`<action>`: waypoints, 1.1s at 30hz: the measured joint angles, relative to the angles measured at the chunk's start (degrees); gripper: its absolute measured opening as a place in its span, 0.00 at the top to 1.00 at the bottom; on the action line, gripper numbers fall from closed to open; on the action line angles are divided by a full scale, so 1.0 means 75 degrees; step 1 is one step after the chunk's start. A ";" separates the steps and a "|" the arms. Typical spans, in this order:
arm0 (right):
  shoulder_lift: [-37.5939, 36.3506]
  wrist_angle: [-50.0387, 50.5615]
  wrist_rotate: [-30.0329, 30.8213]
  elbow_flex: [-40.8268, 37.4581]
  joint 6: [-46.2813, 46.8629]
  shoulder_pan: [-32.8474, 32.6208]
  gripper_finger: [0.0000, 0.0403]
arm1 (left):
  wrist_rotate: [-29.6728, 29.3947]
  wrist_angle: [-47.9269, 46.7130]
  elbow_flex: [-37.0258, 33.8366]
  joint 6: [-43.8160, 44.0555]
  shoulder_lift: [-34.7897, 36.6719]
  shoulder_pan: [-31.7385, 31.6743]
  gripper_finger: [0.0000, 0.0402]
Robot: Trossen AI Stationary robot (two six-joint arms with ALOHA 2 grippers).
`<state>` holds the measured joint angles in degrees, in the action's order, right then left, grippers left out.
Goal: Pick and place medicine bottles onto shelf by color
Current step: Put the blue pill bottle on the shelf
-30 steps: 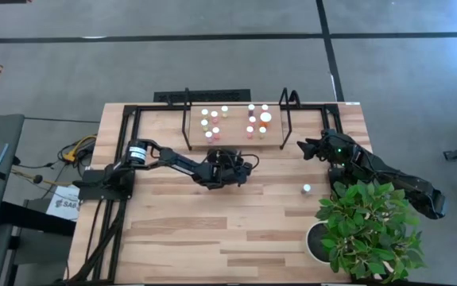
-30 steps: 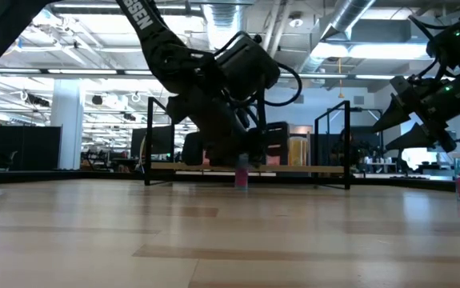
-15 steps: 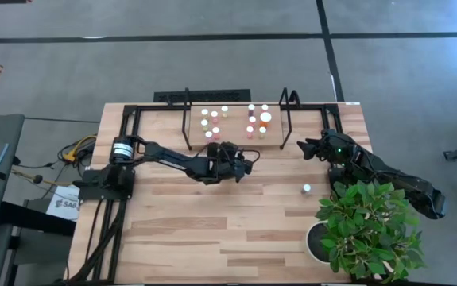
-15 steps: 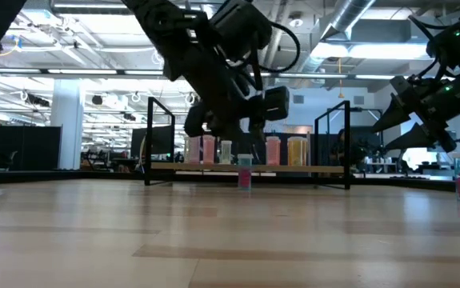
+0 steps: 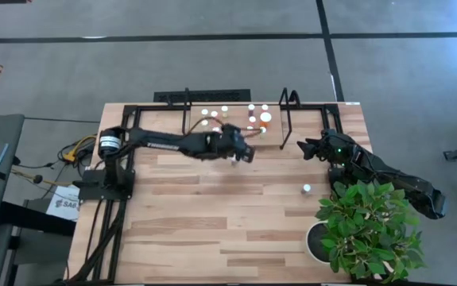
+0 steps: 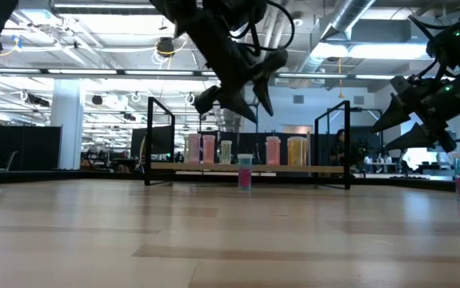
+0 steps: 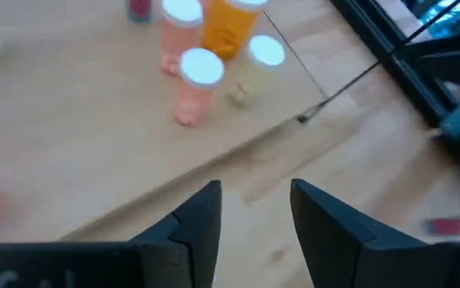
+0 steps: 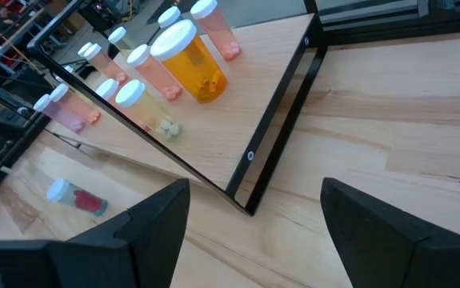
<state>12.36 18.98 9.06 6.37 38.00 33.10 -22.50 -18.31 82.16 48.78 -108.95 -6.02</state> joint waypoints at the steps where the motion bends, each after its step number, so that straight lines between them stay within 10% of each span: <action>1: 0.0000 0.0000 0.0000 0.0000 0.0000 0.0000 0.24 | 0.0319 -0.0240 0.0206 0.0185 -0.0053 -0.0094 0.66; 16: 0.0000 0.0014 0.0003 0.0000 0.0000 -0.0002 0.24 | 0.2424 -0.4344 0.1948 0.3072 -0.0608 -0.0405 0.66; 33: 0.0020 0.0004 0.0000 0.0000 0.0000 -0.0002 0.24 | 0.2931 -0.4122 0.1957 0.5418 -0.0877 -0.0672 0.66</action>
<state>12.51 19.01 9.06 6.37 38.00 33.09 -0.51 -49.22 96.84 89.42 -115.52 -11.06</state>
